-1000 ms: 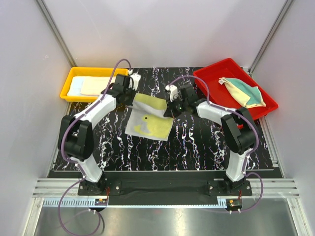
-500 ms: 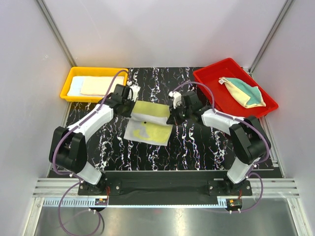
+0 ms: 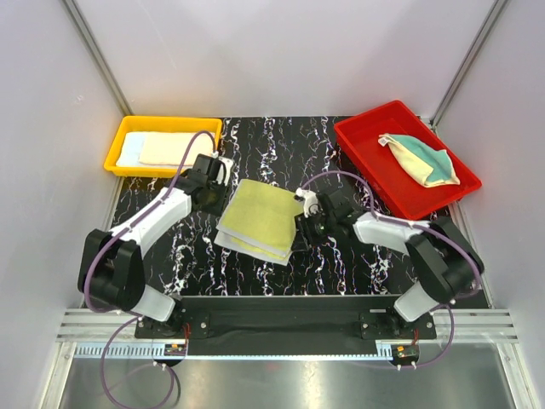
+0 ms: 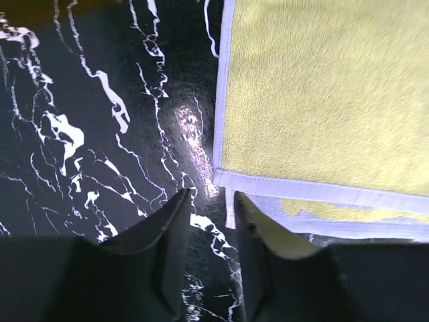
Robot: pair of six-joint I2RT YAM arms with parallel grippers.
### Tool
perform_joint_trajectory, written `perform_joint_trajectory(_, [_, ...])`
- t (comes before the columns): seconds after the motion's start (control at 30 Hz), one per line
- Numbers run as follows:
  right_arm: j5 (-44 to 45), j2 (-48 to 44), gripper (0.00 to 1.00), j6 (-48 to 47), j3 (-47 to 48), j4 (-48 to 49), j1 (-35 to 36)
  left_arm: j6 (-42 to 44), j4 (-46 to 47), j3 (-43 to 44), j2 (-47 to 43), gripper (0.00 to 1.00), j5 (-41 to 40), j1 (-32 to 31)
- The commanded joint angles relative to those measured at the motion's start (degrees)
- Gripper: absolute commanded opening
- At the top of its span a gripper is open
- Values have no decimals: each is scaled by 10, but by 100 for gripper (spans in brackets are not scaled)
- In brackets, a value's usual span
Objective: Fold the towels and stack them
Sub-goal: Fold the towel
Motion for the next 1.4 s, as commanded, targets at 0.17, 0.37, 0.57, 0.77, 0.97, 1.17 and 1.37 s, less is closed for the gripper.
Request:
perform_joint_trajectory(0.17, [78, -101, 43, 143, 3, 12, 3, -134, 9, 14, 37, 38, 69, 5])
perform_joint_trajectory(0.37, [221, -25, 32, 194, 39, 5, 2, -197, 44, -19, 53, 38, 107, 5])
perform_joint_trajectory(0.57, [249, 90, 30, 186, 118, -4, -7, -254, 100, -74, -4, 40, 191, 6])
perform_joint_trajectory(0.77, [283, 159, 23, 119, 173, -73, -54, -276, 47, -80, -34, 40, 73, 6])
perform_joint_trajectory(0.97, [243, 152, 27, 66, 243, -142, -110, -307, 90, -99, -69, 45, 48, 14])
perform_joint_trajectory(1.17, [213, 90, 32, 127, 253, -198, -106, -322, 154, -101, -43, 45, 93, 17])
perform_joint_trajectory(1.37, [231, 50, 34, 158, 225, -241, -107, -319, 176, -97, 24, 44, 122, 17])
